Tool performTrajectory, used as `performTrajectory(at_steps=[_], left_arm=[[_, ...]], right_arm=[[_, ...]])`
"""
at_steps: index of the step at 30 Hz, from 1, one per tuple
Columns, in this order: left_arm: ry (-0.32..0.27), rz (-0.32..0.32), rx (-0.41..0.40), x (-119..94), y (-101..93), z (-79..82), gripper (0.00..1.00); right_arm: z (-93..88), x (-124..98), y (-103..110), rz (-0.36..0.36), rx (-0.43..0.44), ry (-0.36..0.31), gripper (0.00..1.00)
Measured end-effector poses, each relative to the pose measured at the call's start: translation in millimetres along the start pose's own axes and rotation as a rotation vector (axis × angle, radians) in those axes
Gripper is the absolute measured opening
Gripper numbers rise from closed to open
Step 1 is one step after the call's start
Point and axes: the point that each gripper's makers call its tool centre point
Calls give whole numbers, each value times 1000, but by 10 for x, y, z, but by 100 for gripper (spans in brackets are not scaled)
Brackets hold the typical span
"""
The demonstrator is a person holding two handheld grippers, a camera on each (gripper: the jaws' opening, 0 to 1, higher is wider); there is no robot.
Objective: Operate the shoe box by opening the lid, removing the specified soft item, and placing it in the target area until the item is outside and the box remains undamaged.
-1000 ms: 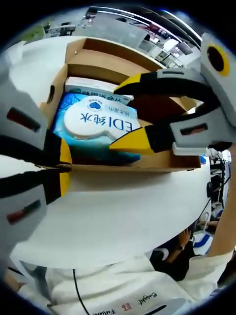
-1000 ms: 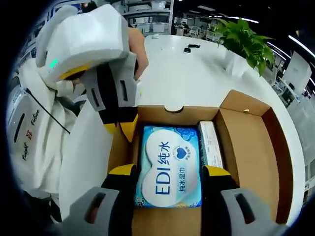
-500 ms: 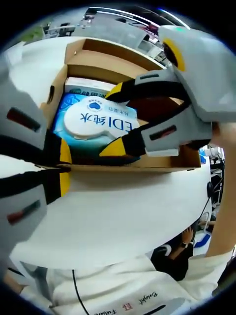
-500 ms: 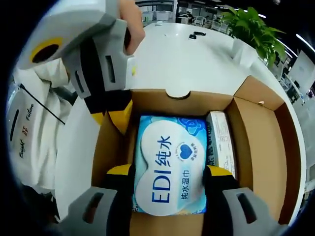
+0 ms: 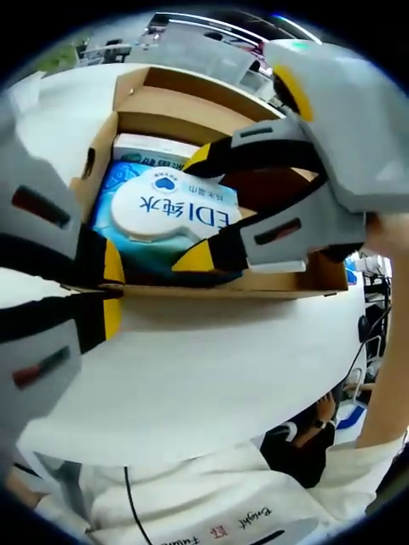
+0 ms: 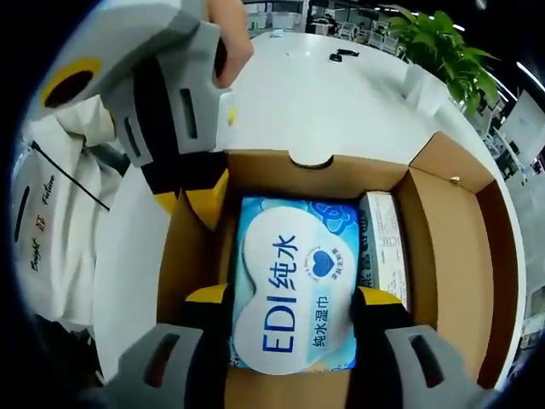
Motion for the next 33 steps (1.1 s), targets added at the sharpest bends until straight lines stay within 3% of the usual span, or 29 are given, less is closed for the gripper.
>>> performTrajectory(at_steps=[14, 33], left_arm=[[1, 2, -9, 7, -8, 12, 2], [6, 2, -19, 6, -15, 13, 2]], right_arm=[[-47, -18, 6, -1, -6, -4, 56], [-648, -311, 14, 0, -2, 55, 56]])
Point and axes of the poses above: the point that each gripper's makers call its tool centre point, and the gripper's own axes: x roughly forward along the fingers, y roughly to its left, z roughly out of its top, and after that the axes turned 5 degrees about x, right-handed
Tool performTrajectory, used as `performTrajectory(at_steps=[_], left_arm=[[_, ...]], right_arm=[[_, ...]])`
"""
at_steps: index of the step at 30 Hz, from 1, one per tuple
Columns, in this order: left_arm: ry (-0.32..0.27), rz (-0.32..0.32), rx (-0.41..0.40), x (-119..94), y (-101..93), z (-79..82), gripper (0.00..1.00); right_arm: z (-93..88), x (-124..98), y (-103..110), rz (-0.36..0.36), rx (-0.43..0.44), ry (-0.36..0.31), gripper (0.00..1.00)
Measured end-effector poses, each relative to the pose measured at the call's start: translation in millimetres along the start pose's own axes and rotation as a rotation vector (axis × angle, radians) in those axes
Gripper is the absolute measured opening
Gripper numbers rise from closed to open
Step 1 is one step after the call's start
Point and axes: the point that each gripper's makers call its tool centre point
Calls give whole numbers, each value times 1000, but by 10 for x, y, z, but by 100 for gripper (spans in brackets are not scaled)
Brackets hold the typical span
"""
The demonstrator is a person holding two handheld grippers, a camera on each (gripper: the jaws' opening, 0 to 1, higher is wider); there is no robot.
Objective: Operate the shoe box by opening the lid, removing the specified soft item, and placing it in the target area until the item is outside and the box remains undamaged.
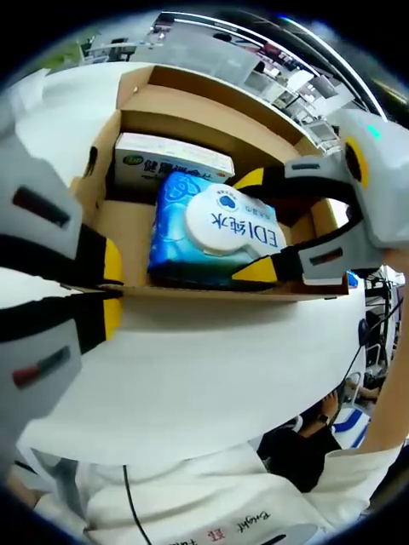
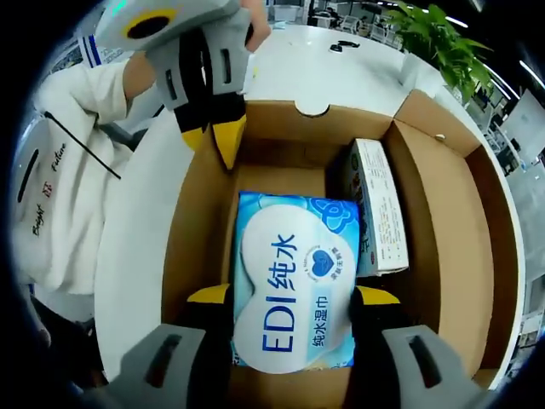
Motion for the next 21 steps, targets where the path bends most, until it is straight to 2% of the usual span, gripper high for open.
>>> performTrajectory(at_steps=[8, 11, 15, 21], left_arm=[[0, -1, -1, -1, -1, -2, 2], [0, 0, 1, -1, -2, -2, 2], [-11, 0, 38, -2, -16, -3, 2], [-26, 1, 40, -6, -15, 5, 2]], right_arm=[[-293, -112, -37, -13, 28, 56, 56], [-309, -117, -37, -13, 26, 61, 56], [-421, -153, -61, -18, 19, 138, 56], [-442, -160, -71, -16, 11, 165, 56]])
Point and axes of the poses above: the point that each gripper's makers call its tool centre point, and the gripper's own axes: x roughly forward along the fingers, y roughly to its left, z roughly out of its top, and after that the axes turned 5 degrees about x, right-handed
